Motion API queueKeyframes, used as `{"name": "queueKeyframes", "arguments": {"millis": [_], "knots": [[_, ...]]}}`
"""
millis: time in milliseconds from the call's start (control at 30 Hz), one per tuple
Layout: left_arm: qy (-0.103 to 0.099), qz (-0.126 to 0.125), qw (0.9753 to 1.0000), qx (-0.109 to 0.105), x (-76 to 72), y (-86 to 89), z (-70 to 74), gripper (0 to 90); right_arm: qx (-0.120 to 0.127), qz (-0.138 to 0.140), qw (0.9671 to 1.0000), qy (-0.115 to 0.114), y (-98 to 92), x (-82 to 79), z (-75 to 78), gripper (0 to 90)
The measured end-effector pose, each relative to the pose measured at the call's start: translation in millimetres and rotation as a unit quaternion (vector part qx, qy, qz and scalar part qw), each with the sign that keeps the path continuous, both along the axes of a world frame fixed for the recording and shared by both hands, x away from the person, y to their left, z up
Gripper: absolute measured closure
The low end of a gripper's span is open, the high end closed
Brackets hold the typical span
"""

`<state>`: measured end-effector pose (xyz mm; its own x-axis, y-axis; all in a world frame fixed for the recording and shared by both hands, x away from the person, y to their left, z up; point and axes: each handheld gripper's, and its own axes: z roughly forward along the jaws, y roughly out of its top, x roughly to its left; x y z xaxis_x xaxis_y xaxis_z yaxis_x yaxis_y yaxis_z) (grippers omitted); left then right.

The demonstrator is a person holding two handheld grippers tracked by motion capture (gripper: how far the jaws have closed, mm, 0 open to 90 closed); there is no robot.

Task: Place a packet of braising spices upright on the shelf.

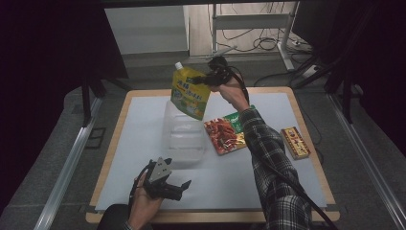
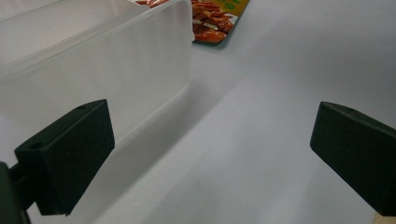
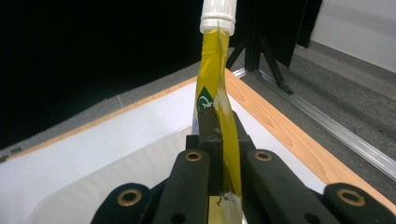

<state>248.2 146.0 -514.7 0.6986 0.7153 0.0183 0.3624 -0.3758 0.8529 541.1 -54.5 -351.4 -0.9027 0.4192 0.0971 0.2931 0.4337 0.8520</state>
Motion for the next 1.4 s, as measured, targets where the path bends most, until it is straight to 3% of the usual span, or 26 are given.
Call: {"name": "queueKeyframes", "arguments": {"millis": [367,567,800,967,1167,1400], "knots": [[0.003,-0.005,1.0000,0.003,0.2,-1.8,-1.1,0.0,-0.037,0.002,0.9992,0.016,19.9,4.5,-27.5,89.1],[0.006,-0.008,0.9999,0.004,0.4,-3.0,-2.1,0.0,-0.018,0.002,0.9992,0.035,26.5,7.1,-39.0,89.0],[0.006,-0.009,0.9999,0.007,0.2,-3.7,-2.3,0.0,-0.033,-0.003,0.9987,0.038,31.5,3.8,-41.6,88.0],[0.007,-0.008,0.9999,0.004,0.5,-3.1,-2.4,0.0,-0.027,-0.019,0.9994,0.012,31.3,-1.5,-36.7,68.8],[0.010,-0.009,0.9999,0.007,0.9,-4.3,-3.7,0.0,-0.049,-0.032,0.9982,-0.015,25.1,-7.5,-35.3,48.2],[0.012,-0.007,0.9999,0.003,1.8,-3.6,-4.5,0.0,-0.055,-0.047,0.9972,-0.018,12.9,-9.0,-35.8,32.9]]}}
